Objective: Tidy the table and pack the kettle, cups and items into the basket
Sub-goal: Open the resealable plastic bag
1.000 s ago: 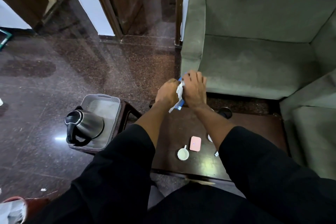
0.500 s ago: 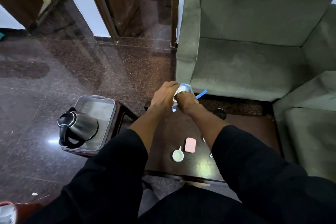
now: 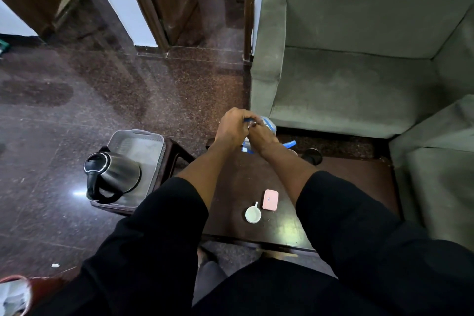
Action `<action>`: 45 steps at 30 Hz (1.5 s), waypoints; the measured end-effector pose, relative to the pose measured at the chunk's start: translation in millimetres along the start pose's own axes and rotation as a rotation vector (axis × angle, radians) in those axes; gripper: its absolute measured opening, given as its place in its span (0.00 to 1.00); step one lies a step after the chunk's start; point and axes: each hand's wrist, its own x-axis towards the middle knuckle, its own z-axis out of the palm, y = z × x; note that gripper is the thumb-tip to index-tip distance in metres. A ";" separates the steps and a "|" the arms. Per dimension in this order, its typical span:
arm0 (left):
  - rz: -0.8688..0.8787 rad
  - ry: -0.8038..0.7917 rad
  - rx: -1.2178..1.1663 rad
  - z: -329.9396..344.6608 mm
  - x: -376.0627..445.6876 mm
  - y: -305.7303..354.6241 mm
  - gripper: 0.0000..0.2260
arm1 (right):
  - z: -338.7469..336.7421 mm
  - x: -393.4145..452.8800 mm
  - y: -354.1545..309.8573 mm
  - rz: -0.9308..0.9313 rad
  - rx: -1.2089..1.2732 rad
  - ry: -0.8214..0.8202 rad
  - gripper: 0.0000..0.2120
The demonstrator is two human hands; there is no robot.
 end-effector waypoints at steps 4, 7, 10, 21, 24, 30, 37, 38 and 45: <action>-0.006 -0.039 0.002 -1.3 6.9 -1.7 0.19 | 2.8 0.3 6.0 -0.027 -0.083 -0.030 0.20; -0.014 -0.038 0.014 0.7 9.3 -1.8 0.20 | 4.1 -2.2 5.9 -0.090 -0.145 -0.023 0.18; -0.050 -0.046 -0.009 2.0 9.6 -0.8 0.18 | 6.1 -4.8 8.0 -0.084 -0.145 -0.043 0.17; -0.042 -0.123 -0.071 9.9 13.6 3.6 0.12 | 2.1 0.3 19.8 -0.024 -0.089 -0.105 0.23; -0.052 -0.136 -0.092 12.3 14.5 2.5 0.12 | 1.7 2.7 16.7 -0.062 -0.112 -0.059 0.20; -0.050 -0.169 -0.064 17.3 11.3 3.0 0.13 | -5.2 -3.3 11.3 -0.083 -0.151 -0.060 0.17; -0.007 -0.192 0.005 23.2 8.2 13.7 0.17 | 21.6 -6.5 33.9 -0.100 -0.295 -0.142 0.20; -0.020 -0.199 0.017 25.6 8.1 13.2 0.17 | 24.1 -8.1 37.0 -0.071 -0.257 -0.122 0.19; -0.109 -0.238 0.162 43.3 -3.5 8.8 0.20 | 25.0 -33.0 46.6 0.086 0.073 0.090 0.16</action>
